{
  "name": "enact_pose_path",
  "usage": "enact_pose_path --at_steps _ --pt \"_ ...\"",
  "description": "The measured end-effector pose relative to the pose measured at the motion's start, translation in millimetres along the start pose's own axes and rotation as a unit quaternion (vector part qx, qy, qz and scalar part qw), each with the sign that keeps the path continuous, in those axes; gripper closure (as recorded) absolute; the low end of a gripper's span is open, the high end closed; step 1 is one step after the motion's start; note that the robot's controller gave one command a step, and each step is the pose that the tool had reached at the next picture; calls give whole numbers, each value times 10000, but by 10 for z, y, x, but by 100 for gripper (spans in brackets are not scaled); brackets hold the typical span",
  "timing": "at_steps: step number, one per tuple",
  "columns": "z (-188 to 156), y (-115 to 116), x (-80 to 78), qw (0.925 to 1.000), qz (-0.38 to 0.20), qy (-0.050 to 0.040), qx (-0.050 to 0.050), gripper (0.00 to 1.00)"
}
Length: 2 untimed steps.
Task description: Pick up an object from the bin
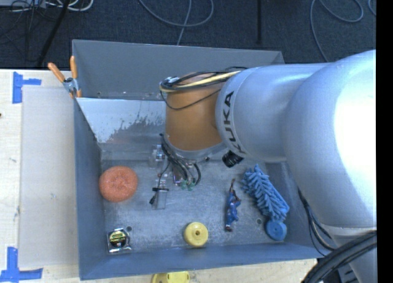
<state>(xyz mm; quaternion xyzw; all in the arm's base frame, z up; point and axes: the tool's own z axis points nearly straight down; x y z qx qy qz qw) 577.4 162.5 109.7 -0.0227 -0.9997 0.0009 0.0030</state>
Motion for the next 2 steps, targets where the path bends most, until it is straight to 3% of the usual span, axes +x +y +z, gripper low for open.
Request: enact_pose_path --at_steps 1,2 --pt "-262 133 -12 9960 -890 -28 -17 0" --pt "-109 256 -42 9990 -450 -52 -15 0"
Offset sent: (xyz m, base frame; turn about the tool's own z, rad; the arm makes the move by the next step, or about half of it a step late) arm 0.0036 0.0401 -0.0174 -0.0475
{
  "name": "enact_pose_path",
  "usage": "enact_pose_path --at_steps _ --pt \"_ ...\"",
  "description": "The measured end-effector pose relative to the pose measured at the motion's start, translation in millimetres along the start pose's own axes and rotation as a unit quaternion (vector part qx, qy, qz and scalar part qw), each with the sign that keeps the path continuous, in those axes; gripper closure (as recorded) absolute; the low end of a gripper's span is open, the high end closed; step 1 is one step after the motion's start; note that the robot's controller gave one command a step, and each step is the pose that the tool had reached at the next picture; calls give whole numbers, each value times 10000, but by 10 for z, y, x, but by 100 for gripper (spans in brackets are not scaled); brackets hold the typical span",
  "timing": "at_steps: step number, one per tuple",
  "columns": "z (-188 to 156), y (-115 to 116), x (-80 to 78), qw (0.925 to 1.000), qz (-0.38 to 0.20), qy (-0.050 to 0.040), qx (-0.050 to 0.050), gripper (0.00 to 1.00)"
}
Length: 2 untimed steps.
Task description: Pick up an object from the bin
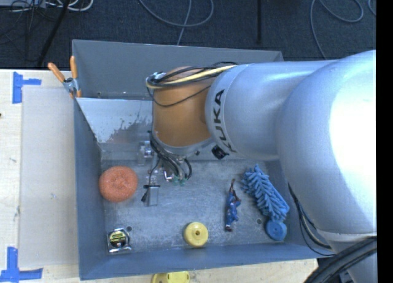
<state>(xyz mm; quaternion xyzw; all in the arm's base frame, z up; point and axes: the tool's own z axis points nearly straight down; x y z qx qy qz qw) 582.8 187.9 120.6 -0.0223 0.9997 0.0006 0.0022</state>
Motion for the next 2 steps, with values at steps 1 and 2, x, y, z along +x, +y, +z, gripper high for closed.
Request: enact_pose_path --at_steps 1,2 --pt "452 292 -37 9999 -147 18 4 0" --pt "424 347 150 9994 -343 38 8 100"
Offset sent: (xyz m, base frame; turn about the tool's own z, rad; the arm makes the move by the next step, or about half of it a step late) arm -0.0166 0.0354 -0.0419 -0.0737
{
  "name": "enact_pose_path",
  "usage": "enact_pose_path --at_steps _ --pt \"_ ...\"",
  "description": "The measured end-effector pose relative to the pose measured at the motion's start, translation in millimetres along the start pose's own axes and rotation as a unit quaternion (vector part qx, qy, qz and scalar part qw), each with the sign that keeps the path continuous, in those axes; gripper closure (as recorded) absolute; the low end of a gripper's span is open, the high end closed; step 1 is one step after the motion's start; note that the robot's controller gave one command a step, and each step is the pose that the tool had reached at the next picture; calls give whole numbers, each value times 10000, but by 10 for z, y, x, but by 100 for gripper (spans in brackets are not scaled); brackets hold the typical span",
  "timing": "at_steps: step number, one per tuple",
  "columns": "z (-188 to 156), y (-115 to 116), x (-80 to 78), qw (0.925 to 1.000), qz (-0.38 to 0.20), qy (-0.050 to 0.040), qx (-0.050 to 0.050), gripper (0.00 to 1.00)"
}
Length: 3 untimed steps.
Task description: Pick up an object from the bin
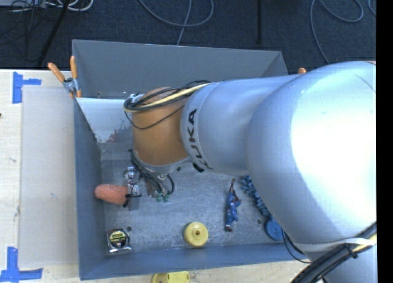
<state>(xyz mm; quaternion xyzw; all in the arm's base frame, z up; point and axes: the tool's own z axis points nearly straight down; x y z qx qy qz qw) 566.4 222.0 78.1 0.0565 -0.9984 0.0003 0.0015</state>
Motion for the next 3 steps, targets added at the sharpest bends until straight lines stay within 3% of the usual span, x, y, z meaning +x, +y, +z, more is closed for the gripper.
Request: enact_pose_path --at_steps 1,2,3 --pt "0 -2 -1 10000 6 0 0 100" --pt "-1056 64 26 10000 -52 -17 -4 100" --pt "-1056 64 26 10000 -50 -17 -4 100"
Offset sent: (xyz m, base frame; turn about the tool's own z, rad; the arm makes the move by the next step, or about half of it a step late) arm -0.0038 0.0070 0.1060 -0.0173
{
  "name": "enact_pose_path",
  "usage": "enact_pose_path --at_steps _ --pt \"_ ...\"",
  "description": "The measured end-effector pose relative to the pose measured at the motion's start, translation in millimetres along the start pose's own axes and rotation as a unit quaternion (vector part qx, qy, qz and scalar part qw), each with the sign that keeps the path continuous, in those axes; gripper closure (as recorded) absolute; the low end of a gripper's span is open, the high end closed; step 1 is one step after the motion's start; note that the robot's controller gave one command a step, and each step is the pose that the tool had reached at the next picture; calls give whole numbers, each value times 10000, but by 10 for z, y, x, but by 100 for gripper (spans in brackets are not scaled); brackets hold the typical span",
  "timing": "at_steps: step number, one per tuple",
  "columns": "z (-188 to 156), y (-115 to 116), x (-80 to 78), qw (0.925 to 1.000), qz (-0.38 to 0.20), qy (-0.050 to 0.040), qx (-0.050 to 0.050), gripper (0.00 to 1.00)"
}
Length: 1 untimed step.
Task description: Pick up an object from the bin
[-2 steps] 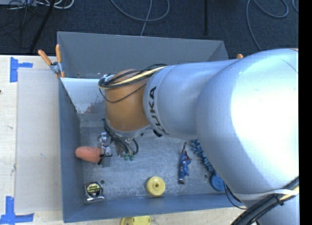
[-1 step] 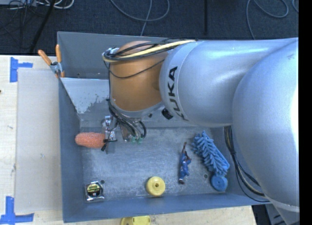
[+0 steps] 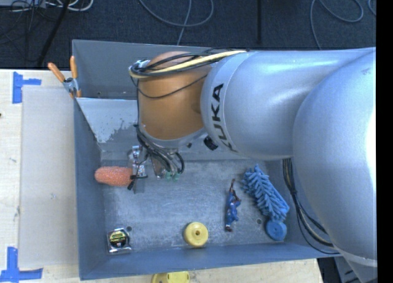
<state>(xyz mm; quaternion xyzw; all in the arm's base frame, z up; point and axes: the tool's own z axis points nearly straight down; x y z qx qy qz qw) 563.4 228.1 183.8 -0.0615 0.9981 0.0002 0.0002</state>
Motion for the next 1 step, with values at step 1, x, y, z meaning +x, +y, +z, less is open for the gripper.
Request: enact_pose_path --at_steps 1 --pt "-403 79 80 10000 -50 39 13 100"
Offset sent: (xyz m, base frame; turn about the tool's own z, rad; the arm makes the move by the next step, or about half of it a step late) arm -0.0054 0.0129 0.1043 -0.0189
